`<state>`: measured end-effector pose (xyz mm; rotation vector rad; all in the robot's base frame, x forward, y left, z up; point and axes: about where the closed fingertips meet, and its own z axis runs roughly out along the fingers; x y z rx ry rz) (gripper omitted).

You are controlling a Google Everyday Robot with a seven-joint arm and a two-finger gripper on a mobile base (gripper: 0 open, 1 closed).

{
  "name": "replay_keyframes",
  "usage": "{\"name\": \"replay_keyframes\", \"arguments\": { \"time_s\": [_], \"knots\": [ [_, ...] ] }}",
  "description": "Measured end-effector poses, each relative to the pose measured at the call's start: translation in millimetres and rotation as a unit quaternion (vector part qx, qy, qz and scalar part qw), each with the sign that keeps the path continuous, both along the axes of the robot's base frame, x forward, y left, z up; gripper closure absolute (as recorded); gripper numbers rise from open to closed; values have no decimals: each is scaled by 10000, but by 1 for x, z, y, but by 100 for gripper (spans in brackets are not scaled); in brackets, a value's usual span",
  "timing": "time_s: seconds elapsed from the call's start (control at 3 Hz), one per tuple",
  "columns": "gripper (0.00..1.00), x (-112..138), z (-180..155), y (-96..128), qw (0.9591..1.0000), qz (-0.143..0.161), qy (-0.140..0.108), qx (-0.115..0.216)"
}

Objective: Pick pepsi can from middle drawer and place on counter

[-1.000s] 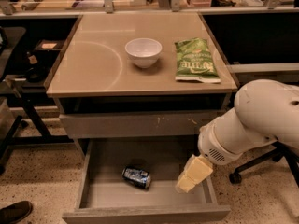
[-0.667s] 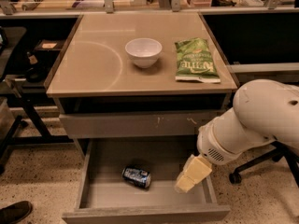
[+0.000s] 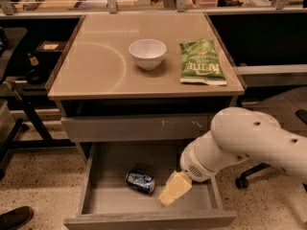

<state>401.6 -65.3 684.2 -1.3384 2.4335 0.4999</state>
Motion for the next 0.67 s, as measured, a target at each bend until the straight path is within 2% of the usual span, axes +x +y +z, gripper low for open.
{"name": "replay_keyframes", "arguments": {
  "time_s": [0.33,0.67],
  "knots": [
    [0,14,-27,25,9995,-171,-92,240],
    [0,14,-27,25,9995,-171,-92,240]
  ]
}}
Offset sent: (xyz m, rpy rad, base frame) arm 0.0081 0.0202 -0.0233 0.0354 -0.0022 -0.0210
